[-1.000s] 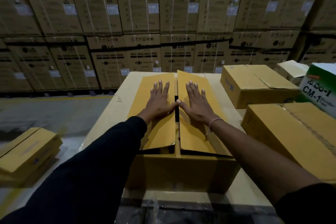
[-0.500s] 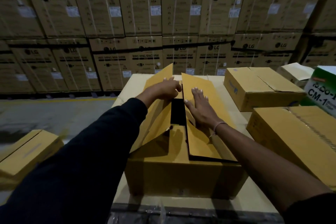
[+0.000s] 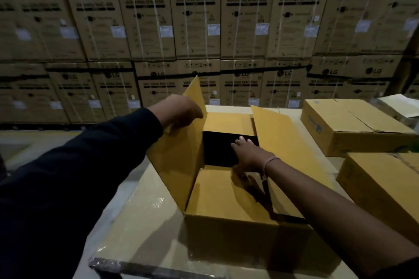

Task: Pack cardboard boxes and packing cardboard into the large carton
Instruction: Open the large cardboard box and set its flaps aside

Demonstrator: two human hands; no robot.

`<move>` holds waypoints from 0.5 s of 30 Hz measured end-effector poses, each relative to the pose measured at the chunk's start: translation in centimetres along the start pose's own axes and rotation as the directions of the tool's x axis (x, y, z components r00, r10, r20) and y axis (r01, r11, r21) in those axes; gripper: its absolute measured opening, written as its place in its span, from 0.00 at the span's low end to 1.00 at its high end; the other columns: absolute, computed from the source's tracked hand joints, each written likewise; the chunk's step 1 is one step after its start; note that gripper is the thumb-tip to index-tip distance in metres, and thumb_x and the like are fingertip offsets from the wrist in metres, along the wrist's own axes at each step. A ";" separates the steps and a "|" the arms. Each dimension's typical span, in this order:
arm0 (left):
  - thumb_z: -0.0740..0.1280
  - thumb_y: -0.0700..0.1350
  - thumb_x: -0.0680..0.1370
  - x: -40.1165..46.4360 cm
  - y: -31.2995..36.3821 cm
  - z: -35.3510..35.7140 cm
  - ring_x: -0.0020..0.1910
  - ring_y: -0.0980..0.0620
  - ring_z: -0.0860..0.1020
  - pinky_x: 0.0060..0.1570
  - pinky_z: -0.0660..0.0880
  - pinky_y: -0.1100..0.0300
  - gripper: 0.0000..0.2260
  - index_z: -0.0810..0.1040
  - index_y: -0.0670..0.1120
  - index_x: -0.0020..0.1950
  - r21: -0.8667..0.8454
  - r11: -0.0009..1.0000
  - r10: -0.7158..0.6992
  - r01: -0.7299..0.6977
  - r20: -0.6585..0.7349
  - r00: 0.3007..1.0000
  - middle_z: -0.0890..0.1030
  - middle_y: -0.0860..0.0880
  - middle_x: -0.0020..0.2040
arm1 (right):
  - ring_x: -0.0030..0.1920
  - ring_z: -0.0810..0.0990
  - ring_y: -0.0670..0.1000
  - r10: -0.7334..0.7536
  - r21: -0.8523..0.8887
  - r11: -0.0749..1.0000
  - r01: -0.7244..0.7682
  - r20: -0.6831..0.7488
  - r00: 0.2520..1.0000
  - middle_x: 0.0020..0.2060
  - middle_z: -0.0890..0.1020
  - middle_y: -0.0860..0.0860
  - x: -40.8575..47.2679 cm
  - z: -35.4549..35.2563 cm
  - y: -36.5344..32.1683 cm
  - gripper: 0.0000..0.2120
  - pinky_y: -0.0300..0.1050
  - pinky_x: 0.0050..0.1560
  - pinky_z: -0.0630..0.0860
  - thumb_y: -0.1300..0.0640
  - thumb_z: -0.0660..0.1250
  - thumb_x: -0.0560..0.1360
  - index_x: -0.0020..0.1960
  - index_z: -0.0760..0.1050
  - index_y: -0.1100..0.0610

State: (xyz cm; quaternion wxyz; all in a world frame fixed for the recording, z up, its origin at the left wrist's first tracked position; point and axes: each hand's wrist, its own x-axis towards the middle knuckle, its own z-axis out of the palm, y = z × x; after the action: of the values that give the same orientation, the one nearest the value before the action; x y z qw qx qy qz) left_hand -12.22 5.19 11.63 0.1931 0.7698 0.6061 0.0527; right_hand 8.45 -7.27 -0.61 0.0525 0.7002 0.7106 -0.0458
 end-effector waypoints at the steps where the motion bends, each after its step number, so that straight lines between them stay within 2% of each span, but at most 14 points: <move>1: 0.73 0.64 0.72 0.9 -1.3 0.2 0.31 0.47 0.82 0.34 0.78 0.52 0.23 0.83 0.45 0.53 0.025 0.998 -0.058 0.056 0.077 0.995 0.83 0.47 0.37 | 0.83 0.49 0.63 0.044 0.005 0.999 -0.044 0.050 0.998 0.81 0.60 0.60 0.2 0.0 -0.8 0.42 0.59 0.82 0.50 0.45 0.72 0.79 0.82 0.57 0.61; 2: 0.70 0.66 0.76 1.3 -2.3 0.8 0.28 0.46 0.82 0.37 0.79 0.51 0.26 0.81 0.44 0.57 0.088 0.992 -0.103 0.088 0.177 0.979 0.83 0.46 0.34 | 0.83 0.45 0.64 0.097 0.004 0.995 -0.098 0.097 0.990 0.83 0.55 0.61 0.3 -0.1 -1.5 0.45 0.62 0.82 0.48 0.43 0.72 0.79 0.84 0.52 0.62; 3: 0.67 0.64 0.79 1.4 -3.1 1.6 0.29 0.45 0.82 0.41 0.79 0.50 0.27 0.77 0.45 0.66 0.206 0.976 -0.125 0.068 0.277 0.953 0.83 0.44 0.37 | 0.83 0.42 0.66 0.157 0.006 0.987 -0.160 0.141 0.977 0.84 0.49 0.62 0.5 0.0 -2.2 0.49 0.65 0.82 0.46 0.41 0.71 0.79 0.85 0.47 0.61; 4: 0.66 0.61 0.81 1.6 -3.7 2.4 0.35 0.43 0.83 0.46 0.79 0.47 0.28 0.68 0.49 0.77 0.300 0.954 -0.112 0.001 0.352 0.929 0.84 0.42 0.45 | 0.82 0.39 0.69 0.218 0.018 0.974 -0.224 0.177 0.960 0.84 0.44 0.63 0.6 0.1 -2.7 0.51 0.68 0.81 0.44 0.41 0.71 0.79 0.85 0.43 0.61; 5: 0.68 0.57 0.81 1.8 -4.3 3.3 0.45 0.42 0.84 0.52 0.79 0.45 0.34 0.56 0.55 0.84 0.377 0.922 -0.068 -0.085 0.374 0.925 0.82 0.40 0.58 | 0.81 0.37 0.71 0.274 0.033 0.958 -0.286 0.199 0.941 0.83 0.42 0.63 0.7 0.3 -3.2 0.52 0.70 0.80 0.43 0.41 0.71 0.79 0.85 0.40 0.61; 6: 0.69 0.56 0.81 1.8 -4.9 4.4 0.59 0.40 0.81 0.60 0.76 0.43 0.39 0.48 0.58 0.85 0.462 0.864 0.015 -0.202 0.376 0.926 0.75 0.41 0.71 | 0.80 0.36 0.72 0.322 0.046 0.940 -0.338 0.207 0.924 0.83 0.40 0.64 0.9 0.6 -3.5 0.53 0.71 0.79 0.43 0.41 0.71 0.79 0.85 0.39 0.61; 7: 0.69 0.57 0.81 1.9 -5.5 5.5 0.70 0.38 0.74 0.67 0.72 0.42 0.42 0.44 0.57 0.85 0.501 0.814 0.102 -0.296 0.378 0.920 0.66 0.43 0.80 | 0.80 0.35 0.73 0.359 0.053 0.925 -0.377 0.205 0.910 0.83 0.40 0.65 0.9 1.0 -3.6 0.53 0.72 0.79 0.43 0.42 0.71 0.79 0.85 0.39 0.62; 8: 0.68 0.59 0.81 1.8 -5.8 6.6 0.77 0.38 0.67 0.72 0.68 0.42 0.42 0.43 0.56 0.85 0.494 0.798 0.159 -0.345 0.379 0.911 0.57 0.45 0.84 | 0.79 0.33 0.74 0.386 0.049 0.914 -0.402 0.195 0.902 0.82 0.39 0.65 1.1 1.3 -3.6 0.52 0.73 0.79 0.42 0.43 0.70 0.79 0.84 0.39 0.63; 10: 0.65 0.60 0.82 1.7 -5.9 8.7 0.82 0.39 0.58 0.76 0.63 0.42 0.41 0.41 0.54 0.85 0.440 0.804 0.235 -0.400 0.384 0.893 0.46 0.45 0.85 | 0.78 0.32 0.76 0.430 0.020 0.899 -0.437 0.147 0.891 0.82 0.38 0.66 1.3 1.8 -3.1 0.50 0.73 0.78 0.40 0.44 0.69 0.79 0.84 0.39 0.64; 15: 0.64 0.56 0.84 2.3 -5.1 13.1 0.83 0.37 0.43 0.80 0.52 0.39 0.40 0.42 0.48 0.85 0.353 0.838 0.313 -0.416 0.314 0.897 0.40 0.39 0.84 | 0.81 0.36 0.71 0.475 0.053 0.877 -0.478 0.057 0.878 0.81 0.37 0.67 0.3 1.1 -0.6 0.50 0.63 0.81 0.42 0.43 0.66 0.79 0.83 0.39 0.67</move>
State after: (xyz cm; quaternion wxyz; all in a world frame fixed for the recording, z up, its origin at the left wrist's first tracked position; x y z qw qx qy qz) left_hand -12.12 5.31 -2.63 0.0857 0.8951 0.4162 -0.1348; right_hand 7.87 -7.14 -1.73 0.0543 0.8536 0.5134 -0.0693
